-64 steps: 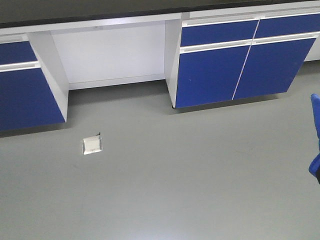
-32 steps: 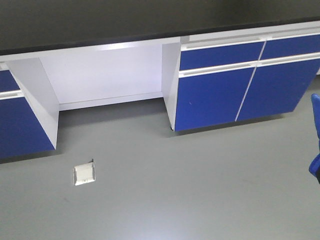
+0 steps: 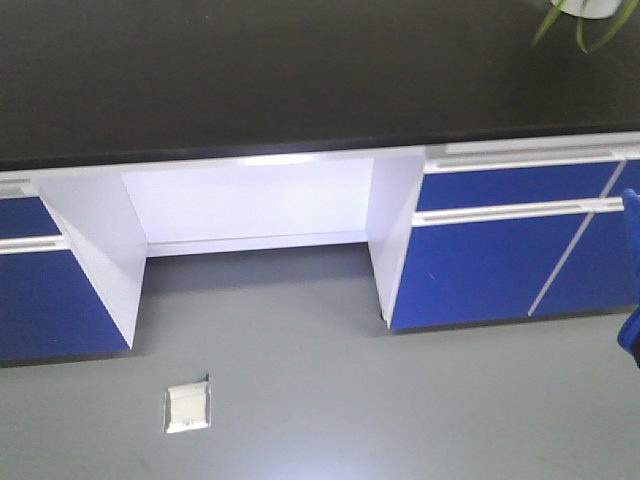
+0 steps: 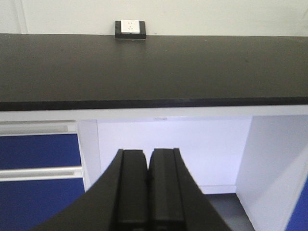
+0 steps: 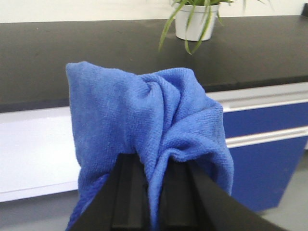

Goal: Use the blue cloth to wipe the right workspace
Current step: 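Drive the base to the other black counter holding the cloth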

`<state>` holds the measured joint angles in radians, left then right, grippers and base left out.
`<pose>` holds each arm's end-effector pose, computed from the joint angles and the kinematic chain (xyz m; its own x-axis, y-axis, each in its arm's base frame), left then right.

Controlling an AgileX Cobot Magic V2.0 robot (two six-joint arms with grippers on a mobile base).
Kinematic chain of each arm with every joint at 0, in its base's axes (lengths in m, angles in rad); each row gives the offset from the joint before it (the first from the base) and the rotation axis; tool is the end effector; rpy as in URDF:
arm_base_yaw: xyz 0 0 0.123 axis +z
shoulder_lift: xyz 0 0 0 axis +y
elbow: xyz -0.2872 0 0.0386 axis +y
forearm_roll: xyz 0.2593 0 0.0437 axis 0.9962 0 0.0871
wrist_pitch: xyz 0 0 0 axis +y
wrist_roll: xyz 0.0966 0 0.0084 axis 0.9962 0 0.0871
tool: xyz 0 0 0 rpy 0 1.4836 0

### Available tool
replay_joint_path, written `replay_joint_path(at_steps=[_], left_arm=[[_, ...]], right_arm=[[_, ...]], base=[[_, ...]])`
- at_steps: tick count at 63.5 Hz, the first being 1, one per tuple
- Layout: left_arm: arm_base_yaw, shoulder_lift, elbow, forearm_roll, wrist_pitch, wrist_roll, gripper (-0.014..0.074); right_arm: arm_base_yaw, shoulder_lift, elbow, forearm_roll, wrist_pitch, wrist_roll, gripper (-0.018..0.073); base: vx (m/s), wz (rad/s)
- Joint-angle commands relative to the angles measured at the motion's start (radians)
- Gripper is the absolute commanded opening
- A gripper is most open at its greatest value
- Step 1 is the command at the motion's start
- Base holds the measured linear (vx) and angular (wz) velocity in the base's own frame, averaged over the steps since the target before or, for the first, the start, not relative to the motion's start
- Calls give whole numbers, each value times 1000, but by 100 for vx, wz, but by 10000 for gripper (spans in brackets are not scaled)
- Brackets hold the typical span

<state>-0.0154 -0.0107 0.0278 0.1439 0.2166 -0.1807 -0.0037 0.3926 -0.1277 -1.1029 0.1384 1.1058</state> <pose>0.0684 0.0019 0.1838 -0.1431 -0.0379 -0.9890 -0.0209 0.9992 -0.0353 0.1045 -0.0124 0.2199 -0.2373 0.0076 -0.9714 0.1249 0.9919 -0.0227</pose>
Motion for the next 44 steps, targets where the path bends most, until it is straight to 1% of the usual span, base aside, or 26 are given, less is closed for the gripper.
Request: replay_joint_path(at_steps=[1, 19, 44], left_arm=[[5, -17, 30, 1, -82, -8, -6], [5, -17, 30, 1, -82, -8, -6], [5, -17, 30, 1, -82, -8, -6]], right_arm=[[-3, 7, -31, -19, -35, -3, -3], [-3, 7, -31, -19, -34, -3, -3], [-3, 7, -31, -19, -34, -3, -3]], base=[[41, 19], [42, 14], [43, 6]])
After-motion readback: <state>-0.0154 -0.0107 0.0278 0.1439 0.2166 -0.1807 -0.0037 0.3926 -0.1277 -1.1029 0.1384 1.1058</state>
